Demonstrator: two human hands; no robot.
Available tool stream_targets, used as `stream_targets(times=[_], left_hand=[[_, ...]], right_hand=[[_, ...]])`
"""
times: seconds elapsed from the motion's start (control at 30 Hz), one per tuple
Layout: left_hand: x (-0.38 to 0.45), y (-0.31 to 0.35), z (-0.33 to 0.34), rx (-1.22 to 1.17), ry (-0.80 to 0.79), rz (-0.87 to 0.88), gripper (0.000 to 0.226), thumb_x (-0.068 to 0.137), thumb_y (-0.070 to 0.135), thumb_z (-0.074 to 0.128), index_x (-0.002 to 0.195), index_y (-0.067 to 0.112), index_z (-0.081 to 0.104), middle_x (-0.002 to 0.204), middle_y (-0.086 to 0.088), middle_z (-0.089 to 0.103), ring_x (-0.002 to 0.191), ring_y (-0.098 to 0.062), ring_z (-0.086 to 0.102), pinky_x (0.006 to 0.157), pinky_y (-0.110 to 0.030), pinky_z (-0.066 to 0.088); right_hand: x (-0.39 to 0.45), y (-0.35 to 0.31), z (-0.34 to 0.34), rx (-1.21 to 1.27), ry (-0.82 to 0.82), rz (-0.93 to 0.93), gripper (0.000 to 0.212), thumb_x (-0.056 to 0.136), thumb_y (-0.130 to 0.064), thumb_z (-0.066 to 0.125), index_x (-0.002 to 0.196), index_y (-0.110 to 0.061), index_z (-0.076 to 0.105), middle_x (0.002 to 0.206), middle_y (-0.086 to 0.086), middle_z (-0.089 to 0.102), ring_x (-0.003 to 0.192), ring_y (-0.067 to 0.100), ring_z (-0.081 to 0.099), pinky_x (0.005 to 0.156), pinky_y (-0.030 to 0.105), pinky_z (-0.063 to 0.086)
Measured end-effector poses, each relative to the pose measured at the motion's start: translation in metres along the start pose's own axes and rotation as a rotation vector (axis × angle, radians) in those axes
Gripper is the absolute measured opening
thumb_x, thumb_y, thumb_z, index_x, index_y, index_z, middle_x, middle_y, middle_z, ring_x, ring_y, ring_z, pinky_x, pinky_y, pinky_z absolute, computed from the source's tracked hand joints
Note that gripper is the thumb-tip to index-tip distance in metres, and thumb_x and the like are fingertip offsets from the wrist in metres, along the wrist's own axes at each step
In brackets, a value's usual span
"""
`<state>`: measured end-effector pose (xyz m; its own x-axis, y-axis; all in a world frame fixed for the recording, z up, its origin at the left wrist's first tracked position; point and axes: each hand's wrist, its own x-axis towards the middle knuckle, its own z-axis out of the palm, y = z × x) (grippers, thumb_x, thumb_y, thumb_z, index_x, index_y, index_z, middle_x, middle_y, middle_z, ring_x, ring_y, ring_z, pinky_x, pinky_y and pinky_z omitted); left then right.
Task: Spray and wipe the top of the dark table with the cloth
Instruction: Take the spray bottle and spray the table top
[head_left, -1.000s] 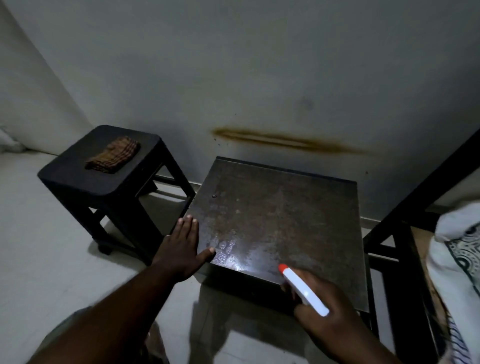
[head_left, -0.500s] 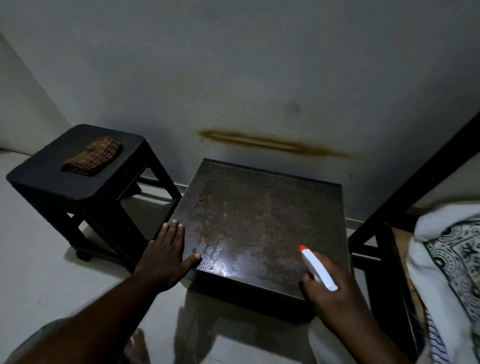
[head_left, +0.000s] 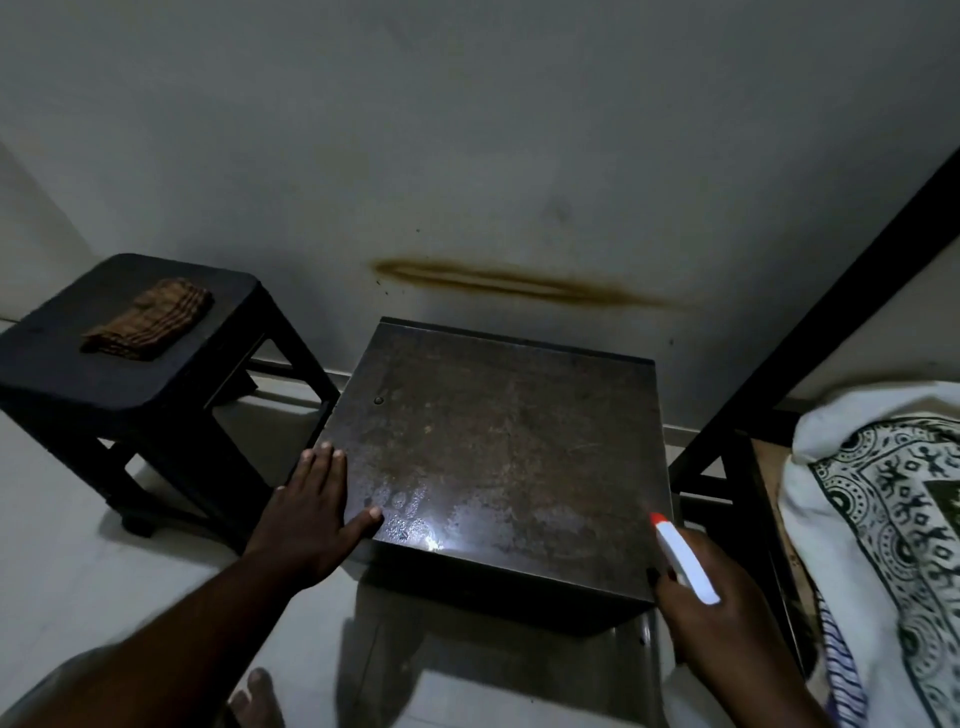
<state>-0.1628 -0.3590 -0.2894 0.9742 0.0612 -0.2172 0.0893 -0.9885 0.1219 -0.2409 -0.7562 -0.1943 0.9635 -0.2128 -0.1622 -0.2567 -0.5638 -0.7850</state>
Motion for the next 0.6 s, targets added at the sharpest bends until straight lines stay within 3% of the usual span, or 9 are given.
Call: stream_targets(times=[0.07,0.17,0.27,0.37,0.43,0.5,0.6], left_hand=[[0.0,0.001,0.0,-0.005,0.008,0.003,0.099,0.084,0.078,0.026,0.155,0.014,-0.002,0.164,-0.004,-0.012,0.149,-0.019,-0.014,0.116,-0.047,0.019],[0.0,-0.001,0.001,-0.004,0.005,0.002,0.099,0.085,0.078,0.026,0.155,0.014,-0.002,0.163,-0.004,-0.013,0.149,-0.019,-0.015,0.117,-0.047,0.017],[-0.001,-0.003,0.001,-0.014,0.002,-0.008,0.1,0.084,0.079,0.024,0.154,0.014,-0.004,0.163,-0.004,-0.015,0.148,-0.018,-0.017,0.117,-0.047,0.015],[-0.001,-0.004,0.003,0.0,0.001,-0.017,0.103,0.08,0.083,0.017,0.154,0.016,-0.005,0.163,-0.003,-0.014,0.148,-0.018,-0.017,0.118,-0.046,0.015],[-0.001,-0.004,0.003,-0.001,-0.002,-0.016,0.105,0.076,0.085,0.012,0.154,0.016,-0.005,0.163,-0.003,-0.014,0.148,-0.018,-0.016,0.118,-0.046,0.017],[0.0,-0.004,0.005,-0.001,0.005,-0.008,0.106,0.075,0.086,0.01,0.154,0.016,-0.005,0.163,-0.003,-0.014,0.149,-0.019,-0.015,0.117,-0.048,0.019],[0.003,-0.007,0.01,-0.007,0.013,0.006,0.108,0.074,0.087,0.007,0.154,0.016,-0.006,0.163,-0.003,-0.014,0.148,-0.018,-0.017,0.117,-0.048,0.019]], right_hand=[[-0.003,0.0,-0.005,-0.009,-0.045,0.038,0.061,0.08,-0.006,0.069,0.096,-0.064,0.059,0.104,-0.007,0.071,0.097,0.017,0.066,0.09,0.041,0.051],[-0.012,-0.01,-0.005,-0.024,-0.131,0.022,0.061,0.081,-0.004,0.07,0.114,-0.053,0.058,0.118,-0.005,0.068,0.111,0.017,0.063,0.101,0.04,0.047],[-0.019,-0.022,0.005,-0.073,-0.178,-0.061,0.072,0.078,0.0,0.07,0.125,-0.052,0.053,0.128,-0.014,0.06,0.121,0.006,0.056,0.104,0.028,0.041],[-0.021,-0.038,0.02,-0.08,-0.245,-0.14,0.079,0.077,-0.004,0.072,0.119,-0.065,0.045,0.127,-0.027,0.055,0.113,-0.014,0.051,0.1,0.009,0.034],[-0.017,-0.047,0.031,-0.101,-0.317,-0.195,0.078,0.076,0.0,0.07,0.115,-0.064,0.045,0.124,-0.029,0.054,0.113,-0.017,0.048,0.092,-0.005,0.024],[-0.016,-0.056,0.042,-0.149,-0.414,-0.228,0.072,0.072,-0.011,0.068,0.114,-0.066,0.049,0.121,-0.025,0.061,0.115,-0.01,0.051,0.094,0.0,0.029],[-0.015,-0.062,0.053,-0.18,-0.446,-0.216,0.057,0.058,-0.038,0.057,0.099,-0.078,0.052,0.107,-0.02,0.071,0.101,-0.003,0.063,0.092,0.024,0.049]])
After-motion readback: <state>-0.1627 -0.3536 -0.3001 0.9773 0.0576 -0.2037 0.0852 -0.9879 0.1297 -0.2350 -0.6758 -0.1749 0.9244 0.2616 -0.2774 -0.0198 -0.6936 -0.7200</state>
